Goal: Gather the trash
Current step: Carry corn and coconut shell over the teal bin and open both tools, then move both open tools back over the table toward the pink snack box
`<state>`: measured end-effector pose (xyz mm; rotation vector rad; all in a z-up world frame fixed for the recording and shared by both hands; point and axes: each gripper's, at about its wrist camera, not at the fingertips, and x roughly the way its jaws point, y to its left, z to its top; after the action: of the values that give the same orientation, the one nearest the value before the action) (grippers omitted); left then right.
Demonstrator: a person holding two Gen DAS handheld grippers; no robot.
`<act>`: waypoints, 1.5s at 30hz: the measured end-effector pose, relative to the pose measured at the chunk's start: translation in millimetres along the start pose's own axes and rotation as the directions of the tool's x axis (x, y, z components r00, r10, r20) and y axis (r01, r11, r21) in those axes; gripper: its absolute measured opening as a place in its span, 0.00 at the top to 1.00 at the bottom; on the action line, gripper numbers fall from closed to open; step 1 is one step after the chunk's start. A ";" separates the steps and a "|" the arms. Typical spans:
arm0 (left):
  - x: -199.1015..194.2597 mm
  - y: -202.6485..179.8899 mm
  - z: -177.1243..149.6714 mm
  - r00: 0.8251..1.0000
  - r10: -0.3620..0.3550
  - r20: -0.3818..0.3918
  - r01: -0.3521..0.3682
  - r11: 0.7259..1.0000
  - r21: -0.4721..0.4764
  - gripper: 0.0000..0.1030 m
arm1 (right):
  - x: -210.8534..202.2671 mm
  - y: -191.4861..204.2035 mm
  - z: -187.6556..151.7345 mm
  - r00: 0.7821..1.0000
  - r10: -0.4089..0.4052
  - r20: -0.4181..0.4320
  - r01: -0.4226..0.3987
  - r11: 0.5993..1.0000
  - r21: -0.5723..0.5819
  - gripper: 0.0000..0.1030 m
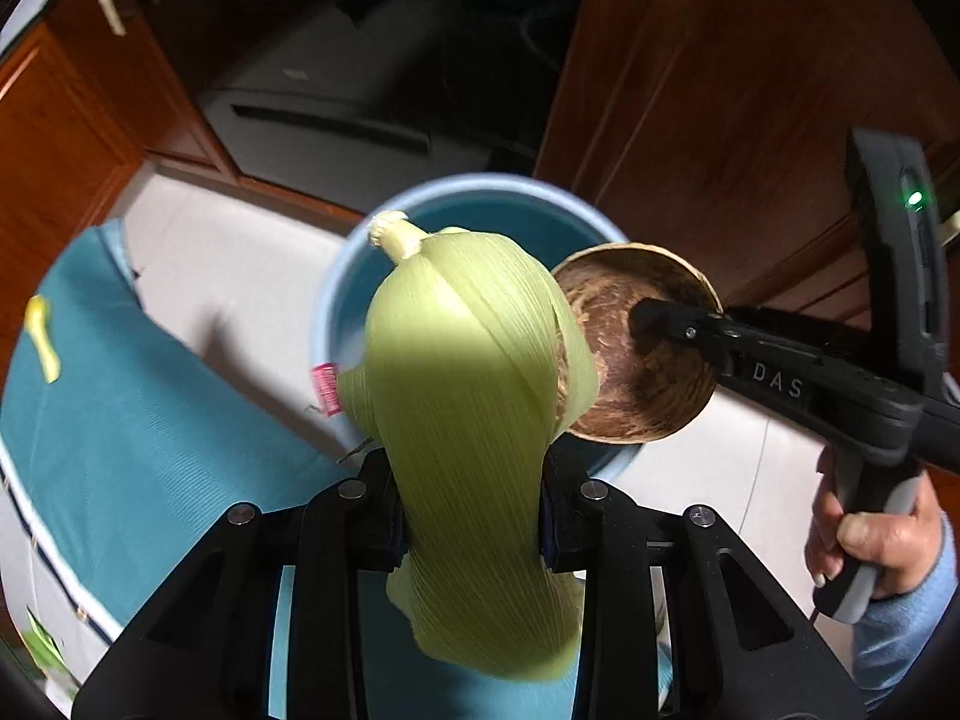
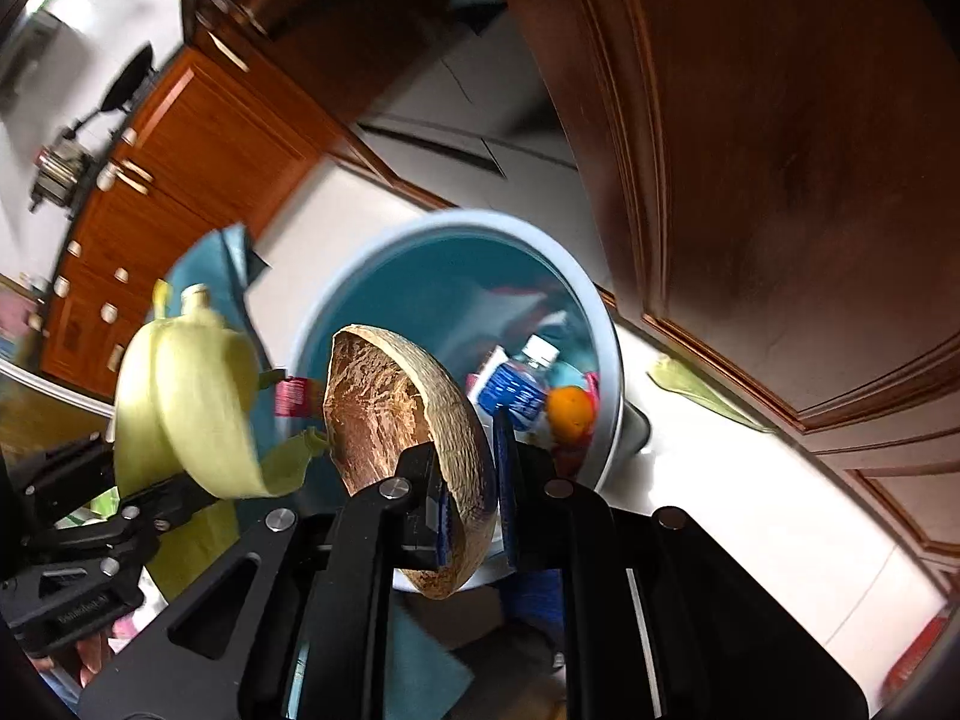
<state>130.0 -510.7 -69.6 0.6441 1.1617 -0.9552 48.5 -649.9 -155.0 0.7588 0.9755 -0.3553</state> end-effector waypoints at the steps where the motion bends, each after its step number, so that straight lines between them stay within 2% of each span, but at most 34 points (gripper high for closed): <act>1: 9.9 -0.3 1.3 1.000 -0.003 -0.020 0.003 1.000 0.004 0.69 | 8.4 0.3 0.3 1.000 -0.010 -0.017 0.010 1.000 -0.005 0.89; 7: 57.2 4.6 2.0 0.992 -0.010 -0.126 0.010 1.000 0.001 0.64 | 39.9 0.5 -3.9 0.994 -0.058 -0.089 0.055 0.998 -0.036 0.88; 10: 67.7 8.2 -0.8 0.988 0.000 -0.153 -0.001 1.000 -0.002 0.50 | 48.0 1.9 -7.6 0.991 -0.060 -0.117 0.056 0.998 -0.042 0.87; 13: 63.9 10.0 -2.6 0.990 0.034 -0.138 -0.032 0.999 0.015 0.38 | 48.3 3.1 -9.0 0.992 -0.045 -0.120 0.041 0.998 -0.037 0.78; 16: 49.5 13.0 -4.0 0.994 0.035 -0.108 -0.035 0.999 0.009 0.33 | 42.4 7.3 -7.5 0.994 -0.030 -0.104 0.027 0.999 -0.031 0.56; 17: 44.4 14.5 -4.3 0.995 0.030 -0.099 -0.030 1.000 0.005 0.33 | 38.0 6.8 -7.9 0.995 -0.023 -0.098 0.021 0.999 -0.024 0.40; 18: 38.5 16.0 -5.1 0.996 0.025 -0.089 -0.025 1.000 0.002 0.32 | 33.3 7.8 -7.5 0.997 -0.007 -0.083 0.006 1.000 -0.014 0.30; 20: 27.5 17.3 -7.3 0.997 0.023 -0.069 -0.023 1.000 -0.001 0.30 | 25.3 9.1 -7.1 0.997 -0.002 -0.079 0.002 1.000 0.005 0.23; 21: 22.7 17.4 -8.5 0.998 0.022 -0.062 -0.022 1.000 -0.002 0.29 | 22.9 10.3 -6.5 0.996 0.000 -0.089 0.002 1.000 0.020 0.16; 24: 4.2 20.1 -17.2 0.999 0.007 -0.035 -0.008 1.000 -0.016 0.29 | 12.6 11.2 -8.2 0.996 0.016 -0.082 -0.012 0.999 0.050 0.14; 33: -20.5 16.5 -35.5 1.000 0.003 0.004 -0.003 0.999 -0.037 0.29 | -19.8 36.0 -22.0 0.998 0.016 -0.066 -0.014 1.000 0.026 0.14; 39: -58.4 24.5 -72.1 0.998 -0.001 0.059 0.006 0.996 -0.084 0.29 | -45.7 68.4 -40.4 0.997 0.040 -0.065 -0.042 0.999 -0.022 0.11; 45: -99.6 53.4 -130.1 0.992 0.032 0.118 -0.013 0.988 -0.154 0.28 | -62.4 114.7 -60.7 0.995 0.067 -0.075 -0.075 0.991 -0.114 0.10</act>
<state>106.8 -348.6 -15.9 0.4692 1.1057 -0.8648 45.6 -530.3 -74.9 0.7018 1.0243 -0.2086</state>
